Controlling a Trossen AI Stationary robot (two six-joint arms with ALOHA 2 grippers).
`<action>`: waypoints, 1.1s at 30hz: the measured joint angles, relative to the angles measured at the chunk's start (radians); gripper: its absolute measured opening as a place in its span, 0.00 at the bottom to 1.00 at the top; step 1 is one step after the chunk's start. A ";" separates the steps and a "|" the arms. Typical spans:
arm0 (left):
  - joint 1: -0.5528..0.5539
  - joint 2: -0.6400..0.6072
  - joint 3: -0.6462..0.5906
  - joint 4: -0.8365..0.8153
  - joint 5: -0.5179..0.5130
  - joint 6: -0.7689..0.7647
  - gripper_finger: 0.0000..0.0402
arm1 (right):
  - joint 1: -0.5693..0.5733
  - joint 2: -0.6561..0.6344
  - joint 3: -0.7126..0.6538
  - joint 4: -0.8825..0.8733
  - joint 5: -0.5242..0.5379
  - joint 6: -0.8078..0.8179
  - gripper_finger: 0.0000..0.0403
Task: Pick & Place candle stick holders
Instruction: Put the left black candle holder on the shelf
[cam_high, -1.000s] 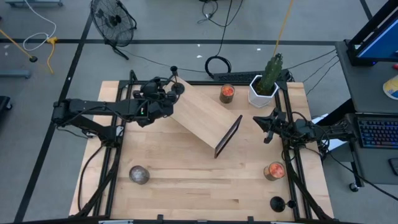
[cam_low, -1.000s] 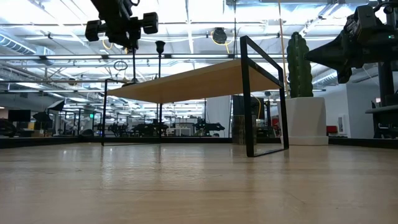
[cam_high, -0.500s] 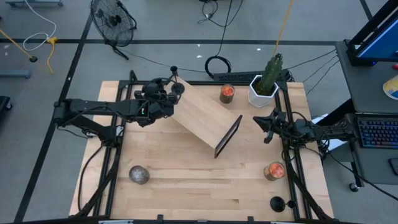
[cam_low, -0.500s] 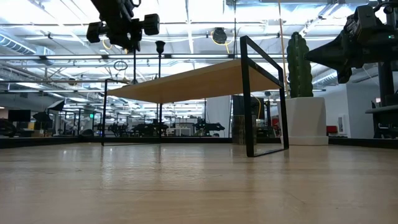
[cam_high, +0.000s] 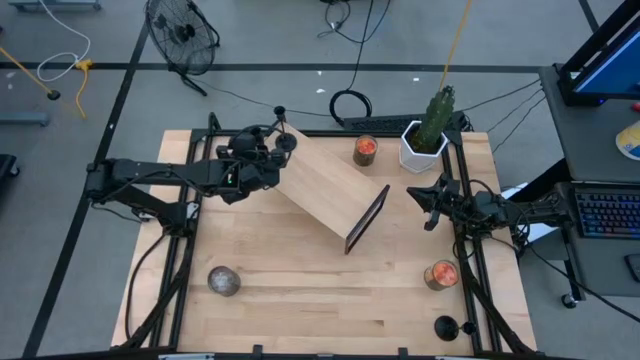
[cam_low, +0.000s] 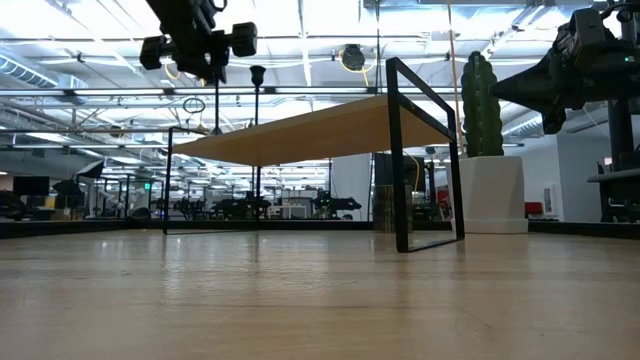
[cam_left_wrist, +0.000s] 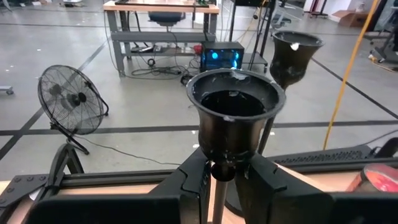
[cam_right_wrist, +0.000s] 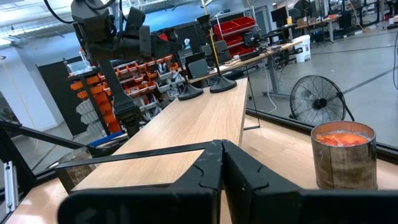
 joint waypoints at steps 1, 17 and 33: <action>0.000 0.000 0.000 0.000 0.009 0.005 0.17 | 0.000 0.000 0.000 0.000 0.000 0.000 0.01; 0.002 0.000 0.000 0.007 0.071 0.051 0.17 | 0.000 0.000 0.000 0.000 0.000 0.000 0.01; 0.002 0.000 0.000 0.007 0.071 0.019 0.17 | 0.000 0.000 0.000 0.000 0.000 0.000 0.01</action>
